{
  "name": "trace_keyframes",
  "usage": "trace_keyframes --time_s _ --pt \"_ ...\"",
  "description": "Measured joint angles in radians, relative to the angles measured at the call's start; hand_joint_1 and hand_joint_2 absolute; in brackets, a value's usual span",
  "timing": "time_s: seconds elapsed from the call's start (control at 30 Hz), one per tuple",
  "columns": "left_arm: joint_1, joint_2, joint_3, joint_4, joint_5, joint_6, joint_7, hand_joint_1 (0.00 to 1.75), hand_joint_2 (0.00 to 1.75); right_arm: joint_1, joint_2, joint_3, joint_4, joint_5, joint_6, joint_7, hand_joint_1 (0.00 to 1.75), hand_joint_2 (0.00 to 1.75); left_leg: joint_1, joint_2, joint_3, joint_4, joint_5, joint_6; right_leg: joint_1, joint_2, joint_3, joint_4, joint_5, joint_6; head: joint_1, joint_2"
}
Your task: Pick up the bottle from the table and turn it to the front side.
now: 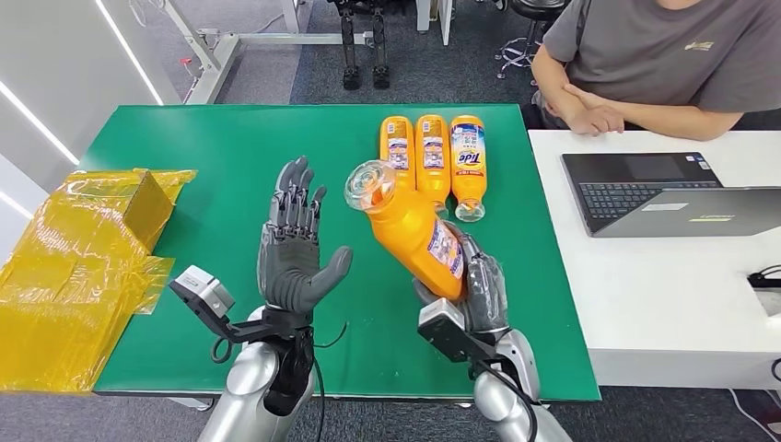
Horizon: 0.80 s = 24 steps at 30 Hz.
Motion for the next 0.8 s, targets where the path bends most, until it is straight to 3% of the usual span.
trace_keyframes --time_s 0.33,0.8 --pt "-0.026 -0.005 0.002 0.015 0.013 -0.001 0.0 0.0 1.75 -0.081 0.022 0.047 0.055 0.1 0.141 0.033 1.75 1.75 0.0 0.0 0.0 0.0 0.0 0.0 0.0 0.0 0.0 0.0 0.0 0.0 0.0 0.0" --pt "-0.034 -0.006 0.04 0.025 0.025 0.035 -0.001 0.0 1.75 -0.244 0.09 0.138 0.172 0.134 0.232 0.015 1.75 1.75 0.0 0.001 0.0 0.0 0.0 0.0 0.0 0.0 -0.001 0.001 0.0 -0.001 0.0 0.0"
